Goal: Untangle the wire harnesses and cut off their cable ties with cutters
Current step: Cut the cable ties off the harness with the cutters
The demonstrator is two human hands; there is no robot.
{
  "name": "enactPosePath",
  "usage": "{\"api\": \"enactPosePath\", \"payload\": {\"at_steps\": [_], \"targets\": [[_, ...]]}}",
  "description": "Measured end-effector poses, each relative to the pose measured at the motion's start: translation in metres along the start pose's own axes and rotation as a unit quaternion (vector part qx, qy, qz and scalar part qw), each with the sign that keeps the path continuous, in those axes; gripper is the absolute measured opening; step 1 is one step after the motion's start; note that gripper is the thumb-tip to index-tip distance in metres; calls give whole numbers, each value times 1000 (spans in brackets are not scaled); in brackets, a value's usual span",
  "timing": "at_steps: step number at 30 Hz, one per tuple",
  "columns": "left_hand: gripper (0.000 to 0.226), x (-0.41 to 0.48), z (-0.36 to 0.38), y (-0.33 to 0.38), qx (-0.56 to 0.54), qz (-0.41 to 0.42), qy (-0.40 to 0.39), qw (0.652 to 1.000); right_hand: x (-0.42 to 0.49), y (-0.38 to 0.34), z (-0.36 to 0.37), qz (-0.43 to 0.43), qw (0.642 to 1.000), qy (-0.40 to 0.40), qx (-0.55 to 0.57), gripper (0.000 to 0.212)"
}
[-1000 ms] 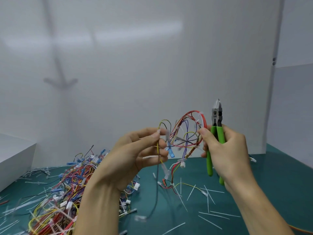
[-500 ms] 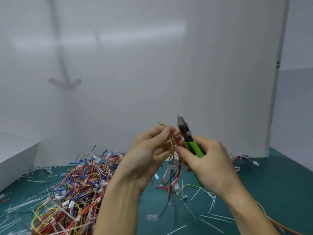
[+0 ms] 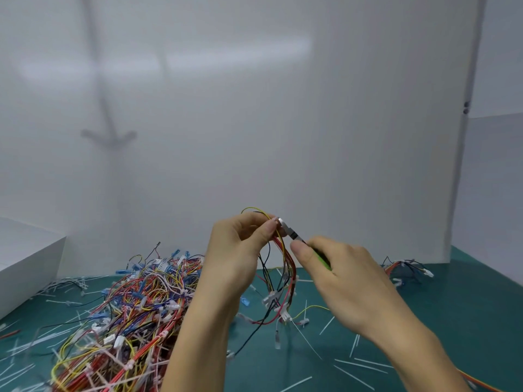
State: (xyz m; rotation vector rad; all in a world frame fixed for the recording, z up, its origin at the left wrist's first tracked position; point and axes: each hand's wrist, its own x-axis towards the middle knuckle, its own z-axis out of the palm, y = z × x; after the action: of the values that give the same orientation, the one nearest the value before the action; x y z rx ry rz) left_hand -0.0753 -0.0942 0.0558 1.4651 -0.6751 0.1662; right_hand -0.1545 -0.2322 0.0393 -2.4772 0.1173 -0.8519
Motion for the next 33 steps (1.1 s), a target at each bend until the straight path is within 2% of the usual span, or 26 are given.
{"api": "enactPosePath", "payload": {"at_steps": [3, 13, 30, 33], "targets": [[25, 0, 0, 0, 38, 18, -4, 999, 0, -1, -1, -15, 999, 13, -50, 56], [21, 1, -7, 3, 161, 57, 6, 985, 1, 3, -1, -18, 999, 19, -30, 56], [14, 0, -11, 4, 228, 92, -25, 969, 2, 8, -4, -5, 1000, -16, 4, 59], [13, 1, -12, 3, 236, 89, -35, 967, 3, 9, -5, -2, 1000, -26, 1, 65]]}}
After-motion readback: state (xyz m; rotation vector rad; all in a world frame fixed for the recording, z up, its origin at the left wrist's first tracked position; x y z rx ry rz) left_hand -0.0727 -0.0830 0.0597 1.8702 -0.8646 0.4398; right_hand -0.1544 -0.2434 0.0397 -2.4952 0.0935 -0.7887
